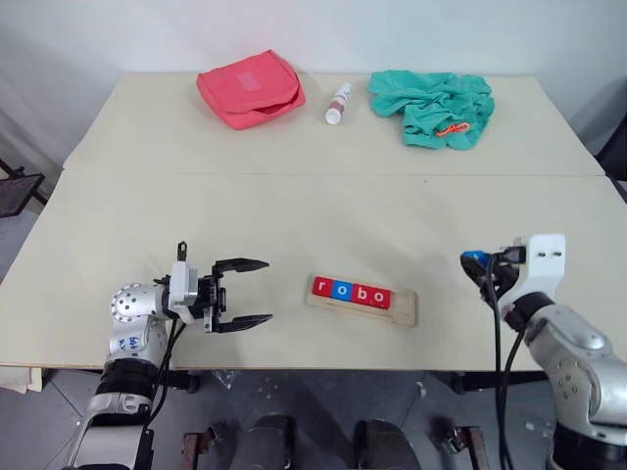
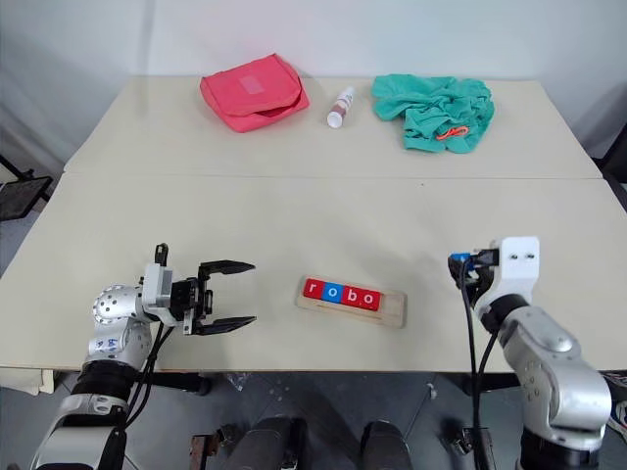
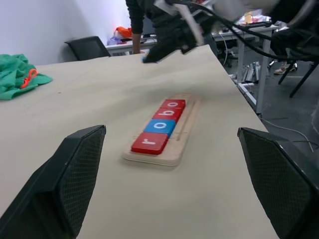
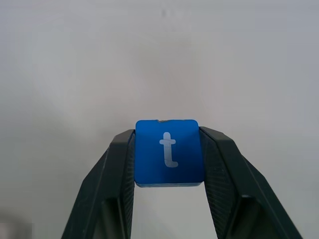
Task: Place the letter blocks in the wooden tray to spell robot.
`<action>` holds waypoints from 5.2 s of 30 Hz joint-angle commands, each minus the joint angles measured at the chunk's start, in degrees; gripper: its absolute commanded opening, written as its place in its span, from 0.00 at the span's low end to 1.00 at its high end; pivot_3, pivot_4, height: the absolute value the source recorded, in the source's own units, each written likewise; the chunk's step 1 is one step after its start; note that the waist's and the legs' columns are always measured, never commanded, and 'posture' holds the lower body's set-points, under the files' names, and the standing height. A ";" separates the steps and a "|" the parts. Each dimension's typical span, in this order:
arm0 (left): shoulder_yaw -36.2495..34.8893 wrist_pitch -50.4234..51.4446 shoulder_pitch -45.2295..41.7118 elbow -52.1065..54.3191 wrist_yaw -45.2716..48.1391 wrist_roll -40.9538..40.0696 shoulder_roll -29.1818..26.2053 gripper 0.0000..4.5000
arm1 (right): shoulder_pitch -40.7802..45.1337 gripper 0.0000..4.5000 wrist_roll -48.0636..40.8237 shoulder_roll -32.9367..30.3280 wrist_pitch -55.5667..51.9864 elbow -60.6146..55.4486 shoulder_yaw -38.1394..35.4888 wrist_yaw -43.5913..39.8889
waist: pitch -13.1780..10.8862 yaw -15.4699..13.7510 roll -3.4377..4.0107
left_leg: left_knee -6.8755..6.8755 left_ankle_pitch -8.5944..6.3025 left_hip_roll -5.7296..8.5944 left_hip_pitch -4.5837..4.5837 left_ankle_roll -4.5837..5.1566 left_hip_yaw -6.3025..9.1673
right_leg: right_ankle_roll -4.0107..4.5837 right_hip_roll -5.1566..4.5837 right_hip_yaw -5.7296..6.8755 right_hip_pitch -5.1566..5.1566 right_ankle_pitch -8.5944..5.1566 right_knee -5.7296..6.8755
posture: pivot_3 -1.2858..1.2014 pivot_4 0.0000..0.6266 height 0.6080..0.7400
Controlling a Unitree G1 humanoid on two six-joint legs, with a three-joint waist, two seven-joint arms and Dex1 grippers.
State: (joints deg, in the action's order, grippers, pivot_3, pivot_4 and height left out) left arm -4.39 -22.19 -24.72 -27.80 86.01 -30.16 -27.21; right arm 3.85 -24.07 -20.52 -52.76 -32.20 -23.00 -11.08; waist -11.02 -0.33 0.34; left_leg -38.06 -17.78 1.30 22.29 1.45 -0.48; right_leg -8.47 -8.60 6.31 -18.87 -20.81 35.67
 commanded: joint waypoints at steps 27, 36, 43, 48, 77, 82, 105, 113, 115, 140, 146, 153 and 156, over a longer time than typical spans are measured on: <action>-0.39 0.75 4.12 5.34 2.07 -1.65 0.14 1.00 | -9.26 0.99 -2.55 -8.27 0.20 -5.82 0.16 -6.84 | 0.00 0.32 0.01 | 0.07 0.00 -0.04 -0.06 0.00 -0.09 | 0.00 0.03 -0.13 -0.08 0.00 0.06 | 0.52 0.24 1.00; -0.46 0.92 7.80 8.74 0.53 -1.70 0.82 1.00 | -9.29 0.99 0.48 -33.65 14.68 5.95 4.51 -34.00 | 0.00 0.24 -0.01 | 0.05 -0.01 -0.08 -0.07 0.02 -0.15 | 0.00 0.04 -0.07 0.05 0.00 -0.14 | 0.52 0.24 1.00; -1.06 1.53 11.54 12.64 -1.56 -1.56 1.03 1.00 | 0.23 0.99 5.24 -41.97 26.35 20.80 12.48 -47.60 | 0.00 0.30 -0.02 | -0.02 -0.01 -0.06 -0.10 0.03 -0.15 | 0.00 0.02 -0.04 0.18 0.00 -0.25 | 0.52 0.24 1.00; -1.38 1.90 13.36 14.72 -2.66 -1.55 0.97 1.00 | 5.03 0.99 9.48 -44.07 36.29 28.85 17.66 -54.77 | -0.01 0.09 -0.03 | 0.00 -0.01 -0.09 -0.07 0.03 -0.05 | 0.00 0.03 0.07 0.22 0.00 -0.34 | 0.52 0.24 1.00; -2.22 2.09 13.43 15.49 -3.67 -1.31 -0.18 1.00 | 16.84 0.64 19.46 -40.30 46.59 42.65 28.07 -62.61 | -0.01 -0.02 -0.02 | -0.09 -0.01 -0.10 -0.05 0.02 -0.03 | 0.00 0.03 0.18 0.32 0.00 -0.49 | 0.52 0.24 1.00; -2.14 2.02 12.98 15.14 -3.39 -1.35 -0.12 1.00 | 18.76 0.33 19.92 -39.80 45.25 43.35 27.71 -61.67 | -0.01 0.07 -0.02 | -0.09 0.00 -0.11 -0.05 0.02 -0.04 | 0.00 0.03 0.18 0.32 0.00 -0.49 | 0.52 0.24 1.00; -2.58 -0.75 6.84 7.08 0.33 -0.95 0.05 1.00 | 23.83 0.33 9.01 -33.98 1.33 10.96 34.41 -50.17 | -0.01 -0.35 -0.02 | -0.09 -0.01 -0.06 0.01 0.01 0.08 | 0.00 0.02 0.18 0.21 0.00 -0.34 | 0.52 0.24 1.00; -3.04 -0.64 8.10 8.37 -0.06 -1.12 -0.37 1.00 | 25.92 0.33 9.81 -32.94 3.04 13.36 37.01 -49.00 | -0.01 -0.28 -0.02 | -0.09 -0.01 -0.06 0.00 0.01 0.07 | 0.00 0.02 0.17 0.19 0.00 -0.31 | 0.52 0.24 1.00; -3.06 -0.68 8.11 8.38 -0.21 -1.04 -0.32 1.00 | 26.24 0.33 9.91 -32.67 3.13 13.56 37.44 -49.10 | -0.01 -0.27 -0.02 | -0.08 -0.01 -0.07 0.00 0.01 0.07 | 0.00 0.02 0.18 0.18 0.00 -0.29 | 0.52 0.24 1.00; -2.59 -1.20 6.80 7.14 -0.89 -0.42 0.44 1.00 | 23.13 0.86 5.65 -33.28 4.37 9.56 31.03 -48.69 | -0.01 -0.43 -0.02 | -0.09 -0.01 -0.06 0.01 0.01 0.06 | 0.00 0.01 0.18 0.17 0.00 -0.27 | 0.52 0.24 1.00; -2.57 -1.03 6.98 7.55 -0.93 -0.52 0.38 1.00 | 23.40 0.40 7.67 -33.45 8.56 14.90 31.52 -48.38 | -0.01 -0.46 -0.03 | -0.09 -0.01 -0.05 0.00 0.01 0.05 | 0.00 0.01 0.17 0.17 0.00 -0.26 | 0.52 0.24 1.00; -2.68 -0.83 7.60 8.46 -1.07 -0.63 0.09 1.00 | 24.29 0.00 9.94 -32.14 13.02 20.24 32.87 -48.29 | -0.01 -0.38 -0.02 | -0.09 -0.01 -0.06 0.01 0.01 0.04 | 0.00 0.01 0.18 0.16 0.00 -0.26 | 0.52 0.24 1.00; -2.83 -0.74 8.10 8.93 -1.27 -0.66 -0.10 1.00 | 23.57 0.00 10.28 -31.57 14.07 20.58 33.38 -48.46 | -0.01 -0.34 -0.02 | -0.09 -0.01 -0.07 0.00 0.01 0.04 | 0.00 0.01 0.18 0.17 0.00 -0.26 | 0.52 0.24 1.00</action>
State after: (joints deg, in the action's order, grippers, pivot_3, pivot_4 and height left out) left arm -6.47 -22.87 -17.23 -20.88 85.10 -30.39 -26.80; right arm 27.24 -13.88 -52.36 -39.94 -10.88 10.77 -59.33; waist -11.03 -0.66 0.32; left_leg -38.14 -17.79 1.23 22.30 1.46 -0.43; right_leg -8.47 -8.59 6.49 -18.71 -20.81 35.41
